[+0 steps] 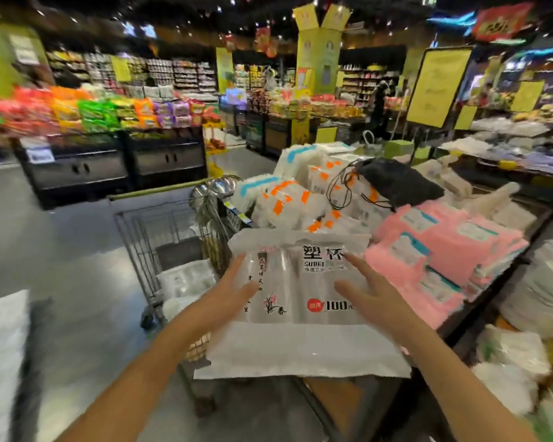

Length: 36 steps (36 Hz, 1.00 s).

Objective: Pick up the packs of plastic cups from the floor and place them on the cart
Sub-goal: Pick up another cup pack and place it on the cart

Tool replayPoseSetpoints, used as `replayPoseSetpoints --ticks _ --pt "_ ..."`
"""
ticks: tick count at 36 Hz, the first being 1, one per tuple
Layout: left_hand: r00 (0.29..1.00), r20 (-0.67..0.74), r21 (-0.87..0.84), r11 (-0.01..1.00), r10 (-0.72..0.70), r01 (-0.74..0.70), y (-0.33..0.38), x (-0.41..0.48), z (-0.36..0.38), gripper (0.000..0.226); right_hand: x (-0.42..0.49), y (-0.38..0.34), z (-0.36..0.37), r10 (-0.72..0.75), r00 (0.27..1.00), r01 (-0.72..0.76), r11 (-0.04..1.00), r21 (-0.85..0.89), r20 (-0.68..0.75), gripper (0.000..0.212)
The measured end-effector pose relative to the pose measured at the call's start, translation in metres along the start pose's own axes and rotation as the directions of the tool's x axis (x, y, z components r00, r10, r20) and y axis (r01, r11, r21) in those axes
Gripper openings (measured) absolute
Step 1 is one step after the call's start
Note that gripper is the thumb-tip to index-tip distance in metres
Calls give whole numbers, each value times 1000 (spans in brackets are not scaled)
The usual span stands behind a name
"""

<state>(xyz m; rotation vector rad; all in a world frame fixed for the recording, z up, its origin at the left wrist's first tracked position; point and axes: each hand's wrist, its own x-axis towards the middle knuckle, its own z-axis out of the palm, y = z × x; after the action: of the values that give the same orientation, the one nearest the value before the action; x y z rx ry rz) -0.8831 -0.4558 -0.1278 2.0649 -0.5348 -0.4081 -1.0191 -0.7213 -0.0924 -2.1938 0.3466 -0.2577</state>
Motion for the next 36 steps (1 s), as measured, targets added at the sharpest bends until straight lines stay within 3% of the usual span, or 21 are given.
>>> replayPoseSetpoints --ticks 5,14,24,36 --pt "988 -119 26 994 -104 107 -15 10 -25 69 76 -6 30 -110 983 117 993 -36 148 63" --pt "947 -250 -105 978 -200 179 -70 36 -78 70 181 -28 111 -217 921 240 970 -32 324 65" --pt "919 -330 -163 972 -214 168 -146 108 -174 71 301 -72 224 -244 880 276 961 -19 407 68" --pt "904 -308 -157 953 -297 260 -221 206 -252 70 421 -91 321 -230 877 273 961 -45 421 69"
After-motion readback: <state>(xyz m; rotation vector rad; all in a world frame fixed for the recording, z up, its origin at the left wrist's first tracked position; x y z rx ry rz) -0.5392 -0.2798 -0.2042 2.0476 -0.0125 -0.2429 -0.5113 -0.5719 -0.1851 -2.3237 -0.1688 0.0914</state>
